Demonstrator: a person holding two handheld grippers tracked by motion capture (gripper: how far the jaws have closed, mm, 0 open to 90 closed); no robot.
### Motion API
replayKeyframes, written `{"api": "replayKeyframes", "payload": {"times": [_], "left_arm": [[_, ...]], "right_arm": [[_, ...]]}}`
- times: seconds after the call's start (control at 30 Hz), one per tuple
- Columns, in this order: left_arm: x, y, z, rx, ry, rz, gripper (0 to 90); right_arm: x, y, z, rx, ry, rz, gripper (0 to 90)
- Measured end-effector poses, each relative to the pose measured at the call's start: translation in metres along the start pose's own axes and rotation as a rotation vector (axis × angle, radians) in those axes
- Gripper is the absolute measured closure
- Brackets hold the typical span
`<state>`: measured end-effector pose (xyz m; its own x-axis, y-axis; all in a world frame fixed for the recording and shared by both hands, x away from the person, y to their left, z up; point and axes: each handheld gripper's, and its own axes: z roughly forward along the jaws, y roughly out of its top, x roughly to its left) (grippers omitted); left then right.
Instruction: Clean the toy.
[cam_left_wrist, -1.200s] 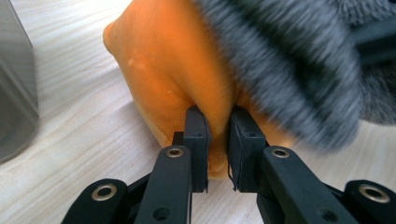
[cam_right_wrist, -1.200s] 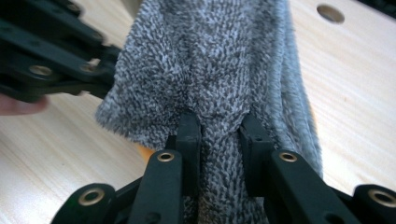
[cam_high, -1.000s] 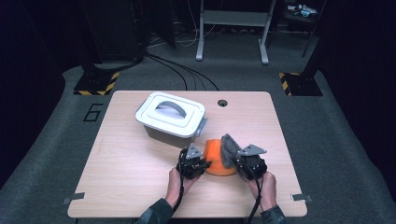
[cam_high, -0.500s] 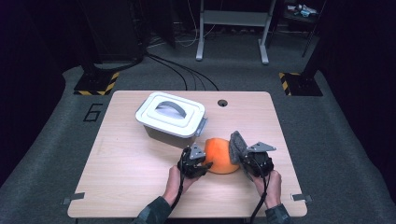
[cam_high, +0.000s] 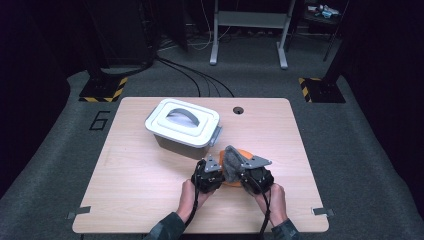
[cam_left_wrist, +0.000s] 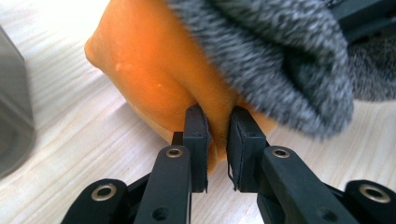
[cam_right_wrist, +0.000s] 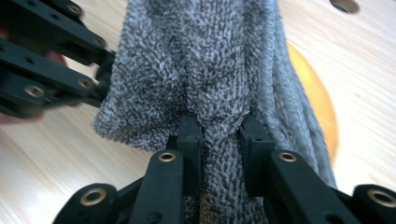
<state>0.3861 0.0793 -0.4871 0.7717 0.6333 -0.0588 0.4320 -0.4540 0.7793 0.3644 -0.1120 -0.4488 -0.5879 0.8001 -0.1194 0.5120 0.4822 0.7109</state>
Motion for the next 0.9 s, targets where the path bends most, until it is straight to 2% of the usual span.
{"api": "replayKeyframes", "payload": {"times": [0.17, 0.3, 0.4, 0.47, 0.53, 0.67, 0.73, 0.8, 0.83, 0.87, 0.9], "left_arm": [[0.001, 0.001, 0.001, -0.004, -0.008, -0.005, 78.6], [0.004, 0.0, 0.0, 0.009, -0.013, -0.009, 78.4], [0.007, -0.003, -0.002, 0.016, -0.017, -0.015, 77.6], [0.009, -0.005, -0.003, 0.014, -0.025, -0.024, 75.0], [0.009, -0.003, -0.006, 0.024, -0.007, -0.016, 67.5], [0.003, 0.006, -0.015, 0.006, 0.035, 0.03, 46.5], [-0.003, 0.016, -0.02, -0.018, 0.07, 0.076, 39.3], [-0.009, 0.027, -0.021, -0.026, 0.087, 0.121, 34.8], [-0.011, 0.033, -0.02, -0.038, 0.092, 0.143, 32.8], [-0.012, 0.037, -0.017, -0.047, 0.084, 0.152, 32.5], [-0.012, 0.04, -0.014, -0.04, 0.078, 0.164, 33.4]], "right_arm": [[-0.023, -0.006, -0.007, 0.051, -0.024, 0.032, 73.9], [-0.043, -0.009, -0.008, 0.086, -0.089, 0.078, 73.5], [-0.058, -0.011, -0.009, 0.055, -0.125, 0.13, 73.2], [-0.065, -0.012, -0.01, 0.0, -0.099, 0.168, 73.2], [-0.065, -0.012, -0.006, 0.006, -0.078, 0.178, 73.2], [-0.062, -0.016, 0.001, 0.01, -0.064, 0.178, 73.4], [-0.061, -0.017, 0.001, 0.002, -0.064, 0.167, 73.4], [-0.059, -0.018, 0.0, -0.003, -0.06, 0.178, 73.5], [-0.058, -0.018, -0.001, 0.0, -0.064, 0.165, 73.5], [-0.056, -0.018, -0.001, -0.001, -0.069, 0.174, 73.5], [-0.057, -0.019, -0.002, -0.008, -0.055, 0.157, 73.5]]}}
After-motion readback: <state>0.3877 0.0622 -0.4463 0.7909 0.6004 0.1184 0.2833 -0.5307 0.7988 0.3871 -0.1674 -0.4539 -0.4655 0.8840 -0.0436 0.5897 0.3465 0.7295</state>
